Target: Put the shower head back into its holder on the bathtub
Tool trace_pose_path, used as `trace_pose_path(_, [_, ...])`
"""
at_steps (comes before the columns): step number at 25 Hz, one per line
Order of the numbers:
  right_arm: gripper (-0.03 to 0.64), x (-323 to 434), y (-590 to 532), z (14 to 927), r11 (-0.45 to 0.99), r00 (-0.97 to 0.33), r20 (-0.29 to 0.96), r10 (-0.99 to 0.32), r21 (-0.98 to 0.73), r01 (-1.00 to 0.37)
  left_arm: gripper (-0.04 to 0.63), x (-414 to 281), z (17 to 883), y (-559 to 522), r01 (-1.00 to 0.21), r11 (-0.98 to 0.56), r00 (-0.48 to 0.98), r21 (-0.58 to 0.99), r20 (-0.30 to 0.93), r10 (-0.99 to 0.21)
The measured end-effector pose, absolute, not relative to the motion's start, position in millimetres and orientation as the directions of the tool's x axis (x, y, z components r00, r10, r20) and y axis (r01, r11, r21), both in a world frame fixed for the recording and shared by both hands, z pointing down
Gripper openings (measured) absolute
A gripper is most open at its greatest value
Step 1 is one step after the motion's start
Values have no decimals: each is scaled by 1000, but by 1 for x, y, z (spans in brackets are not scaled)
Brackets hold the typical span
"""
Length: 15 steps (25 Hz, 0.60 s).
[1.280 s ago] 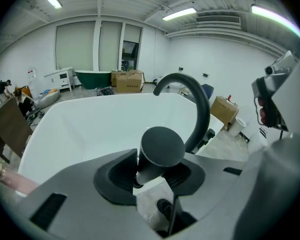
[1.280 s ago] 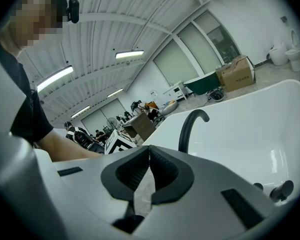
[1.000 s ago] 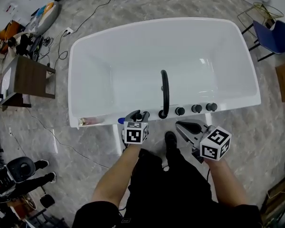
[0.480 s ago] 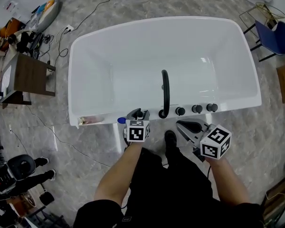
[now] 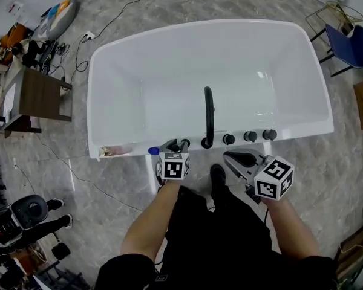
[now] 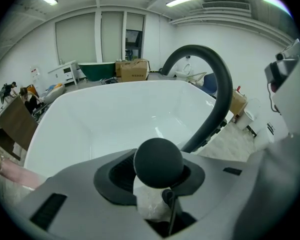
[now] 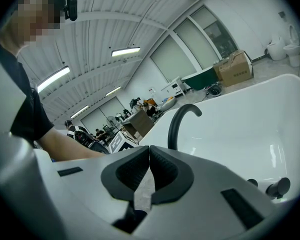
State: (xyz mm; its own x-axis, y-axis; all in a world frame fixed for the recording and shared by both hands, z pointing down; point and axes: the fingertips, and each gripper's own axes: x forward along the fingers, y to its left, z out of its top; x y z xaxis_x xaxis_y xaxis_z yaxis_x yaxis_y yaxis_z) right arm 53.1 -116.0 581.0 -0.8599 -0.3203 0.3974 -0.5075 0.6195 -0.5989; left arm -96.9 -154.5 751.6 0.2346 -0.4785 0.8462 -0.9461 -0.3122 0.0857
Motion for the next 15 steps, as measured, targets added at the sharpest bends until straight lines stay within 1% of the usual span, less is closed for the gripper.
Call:
trace_pose_path(7, [20,62,-113,582,606,-853,403,-331,-603,-519,149,-100,764,-149,-951,-287,239,114,860,-450])
trace_pose_path(15, [20,67,-113,583,599,-855,400,-330,-612,-517,149,-96,769,-149,-949,-292,243,121,869,-431])
